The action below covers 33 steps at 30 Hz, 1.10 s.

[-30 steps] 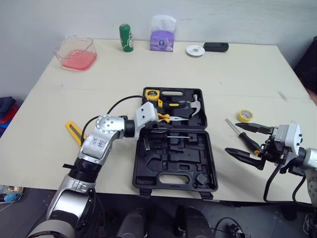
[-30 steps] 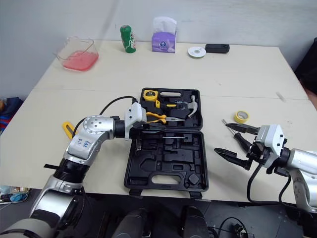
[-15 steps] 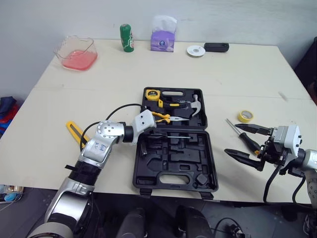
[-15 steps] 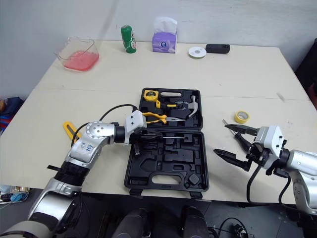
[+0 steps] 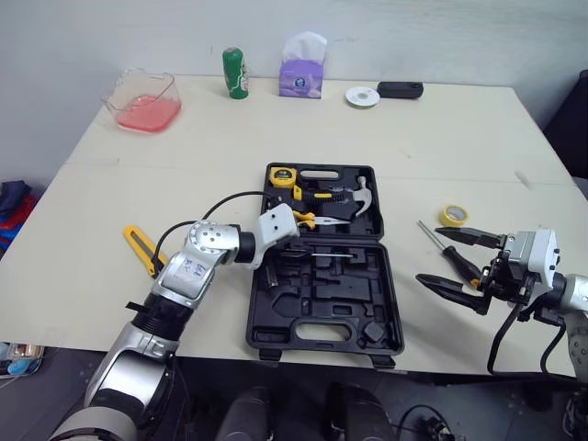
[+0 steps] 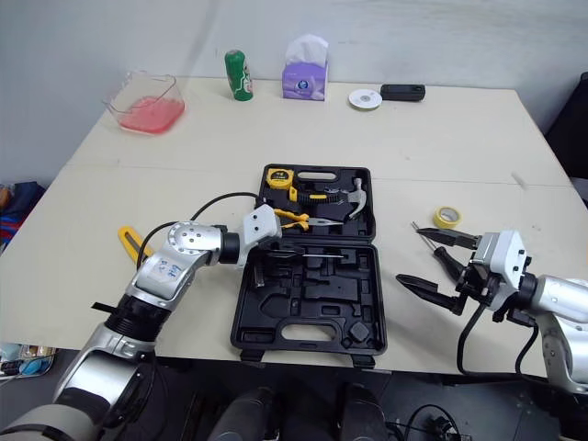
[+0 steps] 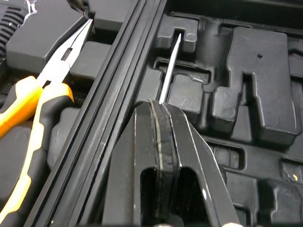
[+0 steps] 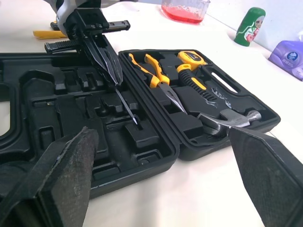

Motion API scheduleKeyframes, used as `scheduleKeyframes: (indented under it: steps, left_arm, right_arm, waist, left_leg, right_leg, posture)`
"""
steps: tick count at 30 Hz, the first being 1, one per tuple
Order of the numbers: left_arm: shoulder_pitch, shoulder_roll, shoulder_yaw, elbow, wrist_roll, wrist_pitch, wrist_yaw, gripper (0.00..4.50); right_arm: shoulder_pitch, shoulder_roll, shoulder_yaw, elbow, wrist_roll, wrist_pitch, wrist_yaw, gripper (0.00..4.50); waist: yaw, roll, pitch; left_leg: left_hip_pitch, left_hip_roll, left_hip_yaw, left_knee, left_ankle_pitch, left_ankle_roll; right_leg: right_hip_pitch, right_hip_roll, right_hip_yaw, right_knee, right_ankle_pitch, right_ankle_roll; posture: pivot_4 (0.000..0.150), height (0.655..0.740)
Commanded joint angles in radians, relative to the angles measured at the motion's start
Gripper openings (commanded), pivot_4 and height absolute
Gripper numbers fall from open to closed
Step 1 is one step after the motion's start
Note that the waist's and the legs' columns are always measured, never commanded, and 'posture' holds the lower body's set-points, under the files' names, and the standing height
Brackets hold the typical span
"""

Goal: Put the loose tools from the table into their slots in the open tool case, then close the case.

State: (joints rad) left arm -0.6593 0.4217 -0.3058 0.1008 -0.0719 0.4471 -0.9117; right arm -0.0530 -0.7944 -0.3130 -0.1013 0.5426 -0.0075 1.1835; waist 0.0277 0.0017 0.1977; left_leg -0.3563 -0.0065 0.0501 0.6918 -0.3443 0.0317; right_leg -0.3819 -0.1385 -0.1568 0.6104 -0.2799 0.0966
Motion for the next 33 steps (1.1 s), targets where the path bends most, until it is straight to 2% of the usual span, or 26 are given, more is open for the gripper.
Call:
scheduleKeyframes:
  steps: [1,7,16,22,25,30,33]
  left_arm:
    - [0.043,0.007,-0.065,0.072,0.082,0.11,0.056,0.02]
    - [0.048,0.018,-0.096,0.076,0.087,0.057,0.053,0.02]
    - [0.034,0.03,0.03,0.03,-0.019,-0.2,-0.033,0.02]
    - [0.038,0.046,0.165,-0.047,-0.142,-0.227,-0.07,0.02]
    - [0.076,0.086,0.244,-0.112,-0.221,-0.218,-0.107,0.89]
    - [0.187,0.201,0.412,-0.181,-0.296,-0.223,-0.107,3.18]
    - [0.322,0.278,0.586,-0.215,-0.343,-0.216,-0.083,4.47]
  right_arm:
    - [-0.005,0.007,-0.007,-0.009,-0.001,-0.021,0.001,4.5]
    - [-0.008,0.014,-0.003,-0.004,-0.007,-0.023,0.001,4.5]
    - [-0.018,0.029,-0.023,0.016,0.024,-0.004,-0.016,4.5]
    - [-0.04,0.027,-0.062,0.052,0.036,0.007,-0.041,4.5]
    - [-0.06,0.011,-0.087,0.084,0.032,0.008,-0.057,4.5]
    - [-0.071,-0.033,-0.135,0.158,-0.003,0.003,-0.079,4.5]
    - [-0.062,-0.069,-0.182,0.222,-0.02,-0.028,-0.073,4.5]
  waist:
    - [-0.001,0.0,-0.002]
    - [-0.001,0.006,-0.015]
    - [-0.004,0.006,-0.015]
    - [-0.001,0.006,-0.012]
    - [-0.003,0.007,-0.011]
    - [-0.006,0.009,-0.009]
    - [-0.006,0.01,-0.009]
  left_leg:
    - [0.005,0.0,0.0,-0.001,0.0,0.0]
    - [0.007,0.001,-0.001,-0.002,-0.003,0.0]
    - [0.005,0.002,-0.001,-0.002,-0.003,0.0]
    - [0.003,0.001,-0.002,-0.002,-0.003,0.0]
    - [0.002,0.001,-0.002,-0.002,-0.004,0.0]
    - [0.003,0.002,-0.002,-0.003,-0.004,0.0]
    - [0.003,0.002,-0.002,-0.003,-0.004,0.0]
  right_leg:
    - [0.006,0.0,0.001,-0.002,0.0,0.0]
    - [0.008,-0.001,0.003,-0.004,0.0,0.0]
    - [0.006,0.0,0.003,-0.005,0.0,0.0]
    - [0.005,0.0,0.001,-0.007,0.0,0.0]
    - [0.005,0.0,0.001,-0.007,0.0,0.0]
    - [0.005,0.0,0.001,-0.007,0.0,0.0]
    - [0.005,-0.001,0.001,-0.008,0.0,0.0]
  posture:
    - [0.15,0.74]
    - [0.15,0.74]
    - [0.15,0.74]
    - [0.15,0.74]
    - [0.15,0.74]
    - [0.15,0.74]
    - [0.15,0.74]
